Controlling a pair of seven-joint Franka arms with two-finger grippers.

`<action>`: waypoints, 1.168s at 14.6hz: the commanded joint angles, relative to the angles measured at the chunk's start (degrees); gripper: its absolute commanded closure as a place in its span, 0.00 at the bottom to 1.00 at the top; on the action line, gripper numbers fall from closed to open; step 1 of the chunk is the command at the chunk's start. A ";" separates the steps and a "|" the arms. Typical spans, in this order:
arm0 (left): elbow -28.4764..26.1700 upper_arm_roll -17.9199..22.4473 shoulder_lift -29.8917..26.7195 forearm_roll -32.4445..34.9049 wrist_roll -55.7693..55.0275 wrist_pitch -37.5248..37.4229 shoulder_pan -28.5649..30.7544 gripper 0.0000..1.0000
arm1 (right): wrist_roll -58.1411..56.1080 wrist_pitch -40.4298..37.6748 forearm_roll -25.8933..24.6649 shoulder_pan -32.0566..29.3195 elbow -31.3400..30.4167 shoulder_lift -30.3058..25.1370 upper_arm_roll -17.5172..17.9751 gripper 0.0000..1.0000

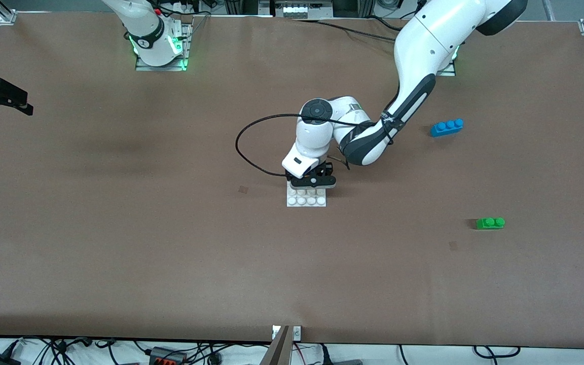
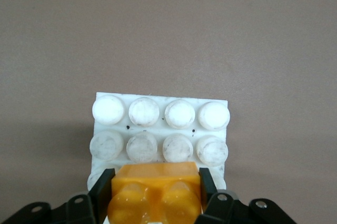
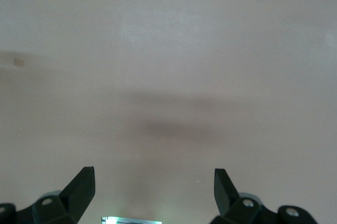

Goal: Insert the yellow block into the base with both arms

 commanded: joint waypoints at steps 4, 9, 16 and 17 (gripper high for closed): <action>-0.62 -0.14 1.67 2.47 -1.29 0.16 0.14 0.45 | 0.84 -0.20 0.13 1.77 1.10 0.24 -0.26 0.00; -0.79 -1.80 1.31 2.38 -1.55 -0.98 0.66 0.43 | 0.84 0.15 0.22 3.44 1.02 0.24 -0.26 0.00; 7.89 -8.48 -0.09 1.41 1.16 -14.75 5.76 0.00 | 0.84 0.68 0.13 3.09 0.93 0.85 -0.35 0.00; 9.39 -8.48 -0.61 1.15 3.35 -16.87 6.37 0.00 | 0.84 0.77 0.13 3.00 1.02 1.03 -0.44 0.00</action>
